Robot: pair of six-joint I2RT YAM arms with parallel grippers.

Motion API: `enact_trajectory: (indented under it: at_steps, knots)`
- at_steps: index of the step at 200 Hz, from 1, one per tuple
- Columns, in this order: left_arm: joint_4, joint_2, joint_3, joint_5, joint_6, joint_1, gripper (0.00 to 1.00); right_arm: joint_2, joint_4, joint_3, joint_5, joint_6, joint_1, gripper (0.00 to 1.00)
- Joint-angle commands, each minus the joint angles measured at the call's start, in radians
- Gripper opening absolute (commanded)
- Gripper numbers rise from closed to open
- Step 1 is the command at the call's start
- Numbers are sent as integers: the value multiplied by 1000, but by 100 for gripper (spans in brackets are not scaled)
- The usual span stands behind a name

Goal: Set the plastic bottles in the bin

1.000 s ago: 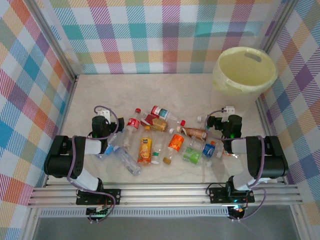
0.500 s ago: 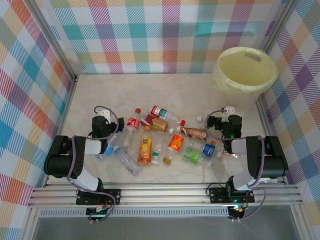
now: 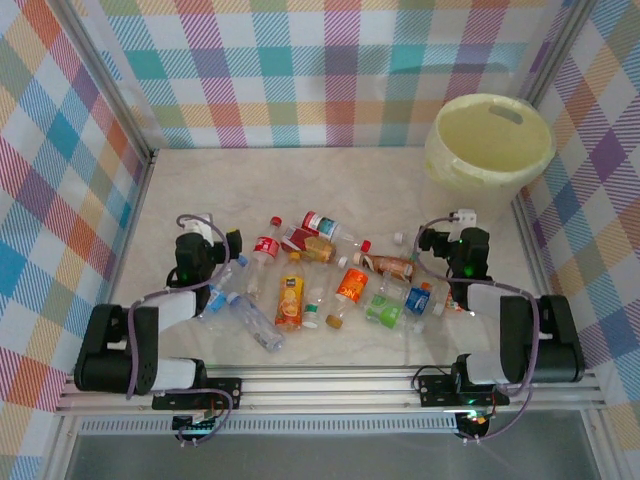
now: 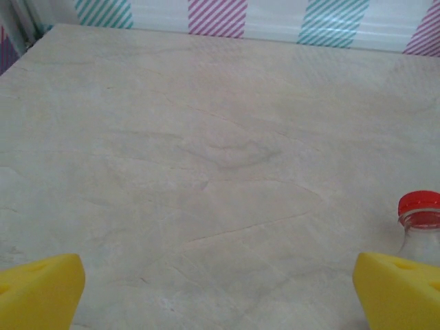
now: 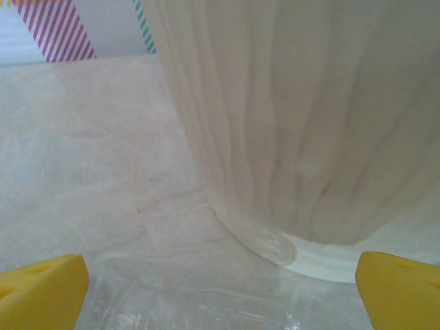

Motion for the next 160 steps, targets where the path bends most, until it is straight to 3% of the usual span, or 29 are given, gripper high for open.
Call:
enact_trajectory:
  at_steps: [1,39,85,137,160]
  knots:
    - [-199,-94,87,-43,-44,-23,100,-64,-184,62,11,54,-3,100]
    - [-436,-184,248,22,-105,-81,100,-240,-387,91,38,80,43,100]
    - [-626,-143,483,179,-174,-164,100,-371,-701,197,-28,161,99,100]
    - [-912,10,837,518,-156,-181,100,-346,-976,385,74,191,323,100]
    - [-1038,80,980,657,-102,-181,100,-286,-1040,468,-42,140,391,100]
